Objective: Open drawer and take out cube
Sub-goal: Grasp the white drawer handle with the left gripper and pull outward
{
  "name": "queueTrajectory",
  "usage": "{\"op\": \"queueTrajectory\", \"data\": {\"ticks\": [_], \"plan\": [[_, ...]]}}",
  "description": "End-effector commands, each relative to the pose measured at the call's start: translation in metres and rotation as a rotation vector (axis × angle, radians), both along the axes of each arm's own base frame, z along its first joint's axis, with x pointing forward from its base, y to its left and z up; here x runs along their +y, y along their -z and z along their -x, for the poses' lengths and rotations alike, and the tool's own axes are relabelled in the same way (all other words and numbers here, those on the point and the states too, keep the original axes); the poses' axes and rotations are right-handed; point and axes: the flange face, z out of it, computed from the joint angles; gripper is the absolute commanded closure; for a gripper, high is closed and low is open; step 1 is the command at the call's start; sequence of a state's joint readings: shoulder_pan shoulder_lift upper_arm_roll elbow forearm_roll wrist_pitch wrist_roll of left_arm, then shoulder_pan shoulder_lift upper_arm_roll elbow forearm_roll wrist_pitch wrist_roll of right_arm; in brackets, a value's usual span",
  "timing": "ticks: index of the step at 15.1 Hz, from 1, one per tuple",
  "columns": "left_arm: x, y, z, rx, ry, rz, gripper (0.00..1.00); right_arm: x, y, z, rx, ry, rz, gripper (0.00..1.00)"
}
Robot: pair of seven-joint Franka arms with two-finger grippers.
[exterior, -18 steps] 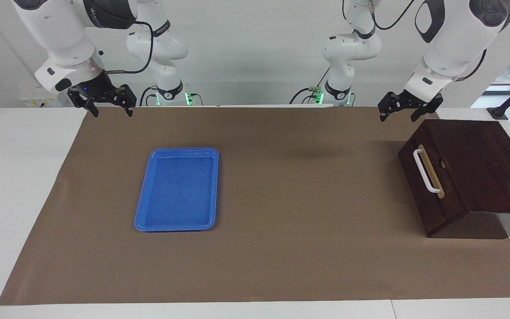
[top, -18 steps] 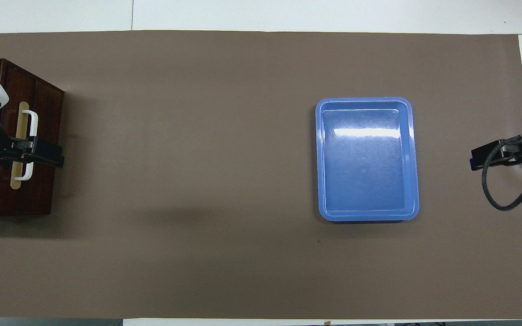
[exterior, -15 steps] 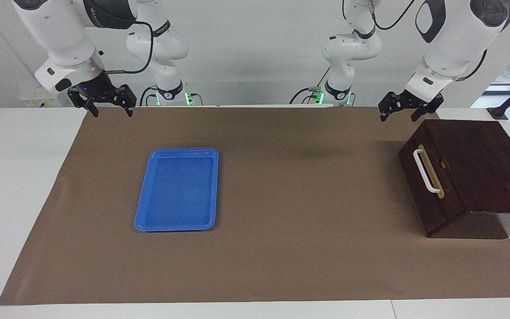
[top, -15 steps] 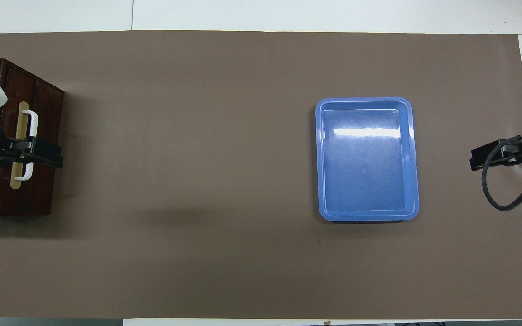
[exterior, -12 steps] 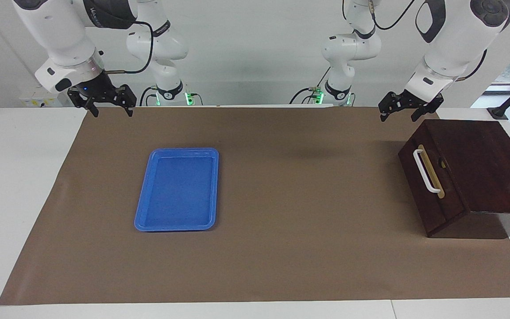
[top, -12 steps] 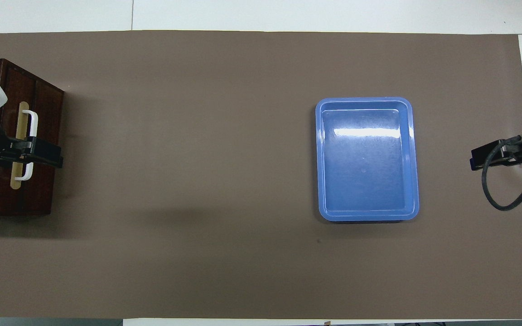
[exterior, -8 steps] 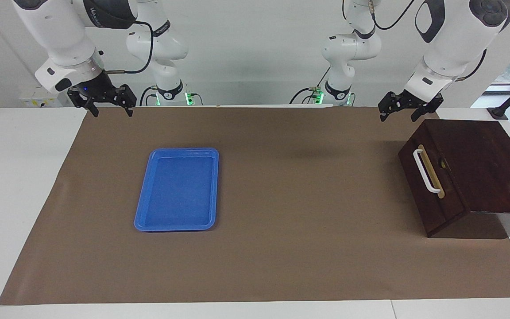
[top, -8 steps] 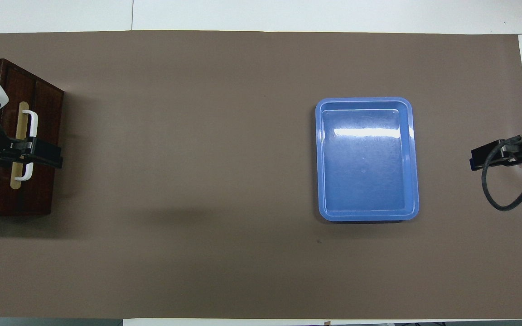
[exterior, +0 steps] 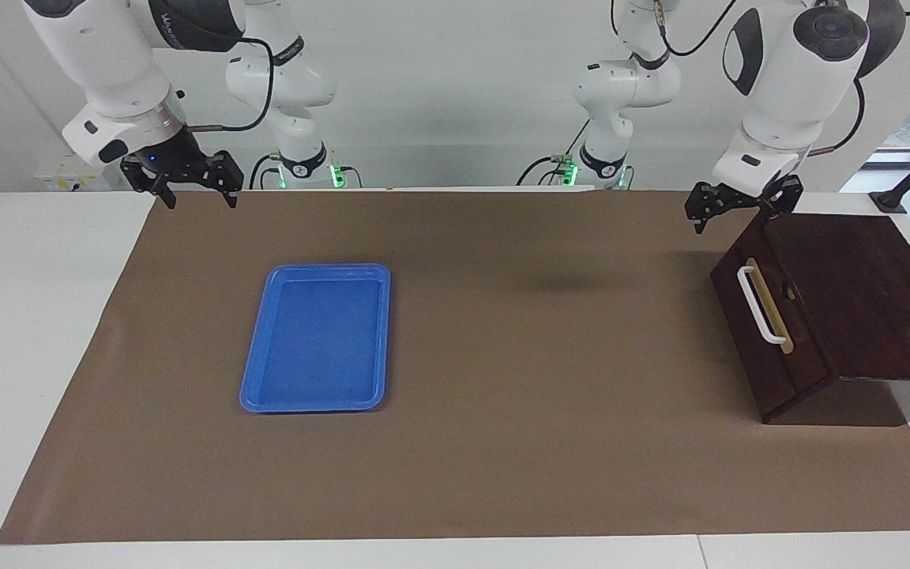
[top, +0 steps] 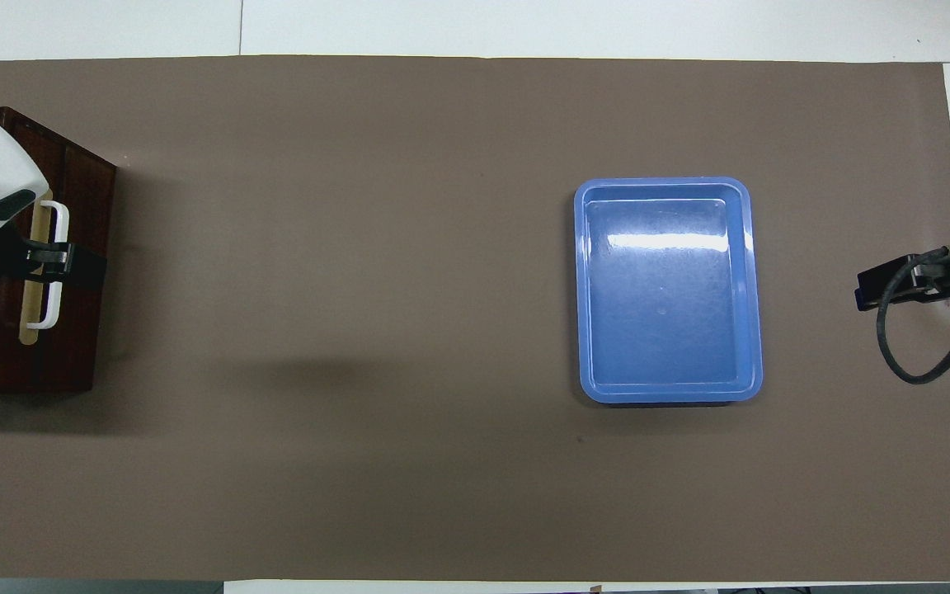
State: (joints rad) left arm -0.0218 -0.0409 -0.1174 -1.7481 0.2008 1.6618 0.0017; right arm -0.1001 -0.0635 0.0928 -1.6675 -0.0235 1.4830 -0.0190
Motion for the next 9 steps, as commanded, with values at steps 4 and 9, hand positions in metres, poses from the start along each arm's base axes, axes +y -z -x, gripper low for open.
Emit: {"op": "queueTrajectory", "data": {"ticks": [4, 9], "plan": [[0.01, 0.076, -0.018, -0.034, 0.13, -0.165, 0.0, -0.002, -0.001, 0.001, 0.01, 0.021, 0.008, 0.0], [0.032, 0.129, -0.038, -0.066, 0.203, -0.245, 0.0, -0.002, -0.001, 0.001, 0.01, 0.021, 0.008, 0.0]]}}
